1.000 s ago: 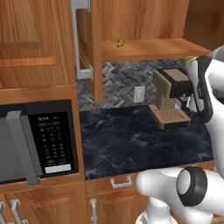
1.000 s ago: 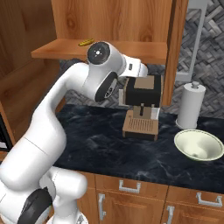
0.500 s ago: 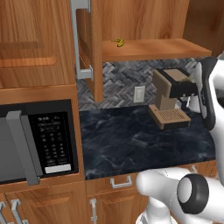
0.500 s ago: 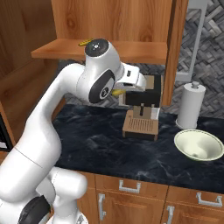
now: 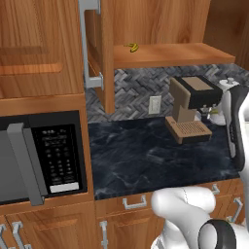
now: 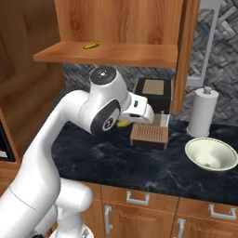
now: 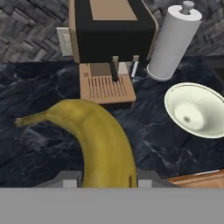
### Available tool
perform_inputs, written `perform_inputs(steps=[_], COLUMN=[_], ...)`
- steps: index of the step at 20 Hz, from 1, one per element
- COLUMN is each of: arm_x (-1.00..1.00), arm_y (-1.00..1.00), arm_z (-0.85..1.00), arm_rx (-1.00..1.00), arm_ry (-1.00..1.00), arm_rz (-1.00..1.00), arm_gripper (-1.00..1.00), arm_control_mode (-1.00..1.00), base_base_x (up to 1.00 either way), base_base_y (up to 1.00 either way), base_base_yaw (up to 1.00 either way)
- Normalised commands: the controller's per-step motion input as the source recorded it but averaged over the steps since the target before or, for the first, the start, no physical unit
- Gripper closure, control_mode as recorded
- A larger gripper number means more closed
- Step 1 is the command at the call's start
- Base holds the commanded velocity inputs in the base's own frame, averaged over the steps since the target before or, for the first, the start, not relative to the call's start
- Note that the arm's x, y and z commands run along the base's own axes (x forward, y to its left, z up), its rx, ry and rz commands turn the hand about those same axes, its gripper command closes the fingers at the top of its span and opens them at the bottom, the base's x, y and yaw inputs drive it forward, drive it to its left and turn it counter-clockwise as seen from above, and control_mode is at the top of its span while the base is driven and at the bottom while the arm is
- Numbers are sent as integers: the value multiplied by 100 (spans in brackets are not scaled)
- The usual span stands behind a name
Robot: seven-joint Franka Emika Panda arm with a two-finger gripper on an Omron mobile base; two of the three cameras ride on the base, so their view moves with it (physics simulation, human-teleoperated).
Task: Pick the bananas from the cabinet and place them in one bowl. Pick the garlic from the sink and place it in the other bowl.
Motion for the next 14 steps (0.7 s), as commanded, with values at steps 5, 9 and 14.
perform_inputs(steps=[5, 9, 14], arm_x=[-49, -37, -14], arm_y=[0, 0, 0], arm_z=[-59, -48, -20], arm_rx=[0, 0, 0], arm_ry=[5, 7, 10], arm_rz=[0, 0, 0], arm_gripper=[100, 100, 100], arm_control_mode=[-100, -100, -100], base_base_x=[0, 0, 0], base_base_y=[0, 0, 0], base_base_yaw=[0, 0, 0])
